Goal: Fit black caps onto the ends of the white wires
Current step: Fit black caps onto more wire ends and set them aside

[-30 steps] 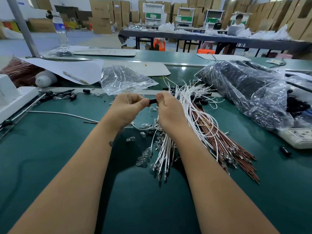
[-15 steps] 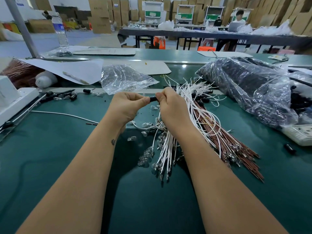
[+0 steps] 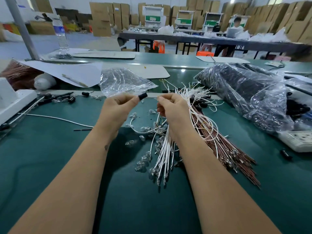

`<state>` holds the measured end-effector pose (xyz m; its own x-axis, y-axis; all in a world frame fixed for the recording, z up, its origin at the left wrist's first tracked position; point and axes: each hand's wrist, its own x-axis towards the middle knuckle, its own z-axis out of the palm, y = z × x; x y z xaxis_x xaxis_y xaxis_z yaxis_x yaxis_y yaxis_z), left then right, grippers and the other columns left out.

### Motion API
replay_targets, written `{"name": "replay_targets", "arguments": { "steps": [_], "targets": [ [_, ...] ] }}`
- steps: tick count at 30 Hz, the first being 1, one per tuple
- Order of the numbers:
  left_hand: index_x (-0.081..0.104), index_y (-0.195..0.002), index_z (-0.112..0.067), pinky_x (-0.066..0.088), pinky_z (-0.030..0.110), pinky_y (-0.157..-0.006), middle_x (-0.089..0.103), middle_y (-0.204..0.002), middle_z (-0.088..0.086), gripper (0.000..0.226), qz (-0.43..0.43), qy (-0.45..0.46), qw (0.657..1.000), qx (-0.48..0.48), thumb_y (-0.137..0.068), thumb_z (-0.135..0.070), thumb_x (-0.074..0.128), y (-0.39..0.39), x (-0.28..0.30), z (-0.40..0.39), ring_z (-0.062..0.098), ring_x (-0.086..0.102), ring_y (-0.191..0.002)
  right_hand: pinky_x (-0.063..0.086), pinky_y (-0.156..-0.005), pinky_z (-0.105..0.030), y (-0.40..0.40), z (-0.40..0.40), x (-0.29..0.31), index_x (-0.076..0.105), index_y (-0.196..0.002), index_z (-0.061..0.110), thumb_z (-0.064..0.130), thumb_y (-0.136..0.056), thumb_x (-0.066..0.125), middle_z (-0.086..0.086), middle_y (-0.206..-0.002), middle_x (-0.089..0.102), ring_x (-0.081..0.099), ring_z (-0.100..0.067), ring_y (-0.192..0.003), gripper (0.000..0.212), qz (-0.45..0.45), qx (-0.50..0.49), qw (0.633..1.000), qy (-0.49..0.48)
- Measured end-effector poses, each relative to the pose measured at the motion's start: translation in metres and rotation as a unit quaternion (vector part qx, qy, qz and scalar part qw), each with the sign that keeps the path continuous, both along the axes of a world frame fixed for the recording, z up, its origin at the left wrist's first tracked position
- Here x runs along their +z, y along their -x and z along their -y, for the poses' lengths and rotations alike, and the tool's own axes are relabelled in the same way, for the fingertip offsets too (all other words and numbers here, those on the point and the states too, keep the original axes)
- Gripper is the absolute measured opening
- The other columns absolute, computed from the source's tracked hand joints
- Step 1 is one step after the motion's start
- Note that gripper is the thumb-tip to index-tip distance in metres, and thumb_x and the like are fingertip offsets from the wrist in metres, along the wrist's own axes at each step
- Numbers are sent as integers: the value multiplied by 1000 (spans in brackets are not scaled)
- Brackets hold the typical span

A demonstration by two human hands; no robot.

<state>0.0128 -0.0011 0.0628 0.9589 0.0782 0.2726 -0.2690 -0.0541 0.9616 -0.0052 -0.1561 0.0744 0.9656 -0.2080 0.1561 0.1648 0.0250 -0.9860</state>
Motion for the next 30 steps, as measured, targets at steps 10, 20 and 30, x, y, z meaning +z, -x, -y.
{"name": "replay_targets", "arguments": {
  "steps": [10,20,30],
  "targets": [
    [70,-79,-27,41,11,-56,59,-65,-3,17,51,-70,996,-12,-88,-12,68,2,-6,11,2,48,-56,46,-53,-19,-2,6,-2,66,-84,10,4,-92,58,2,-59,59,53,-8,-52,13,-16,41,987,-152],
    [70,-80,-27,37,15,-54,57,-65,4,15,54,-84,994,-36,-86,-13,69,7,-4,12,8,45,-57,44,-53,-21,0,5,-4,59,-75,9,12,-91,65,-2,-60,58,50,-9,-50,17,-10,40,993,-110],
    [72,-82,-21,41,9,-56,66,-68,-7,11,89,-136,987,-9,-83,-10,72,9,-4,12,-2,51,-55,42,-48,-21,-5,5,-6,57,-75,9,9,-91,64,0,-55,57,48,-8,-45,17,-32,17,993,-108]
  ]
}}
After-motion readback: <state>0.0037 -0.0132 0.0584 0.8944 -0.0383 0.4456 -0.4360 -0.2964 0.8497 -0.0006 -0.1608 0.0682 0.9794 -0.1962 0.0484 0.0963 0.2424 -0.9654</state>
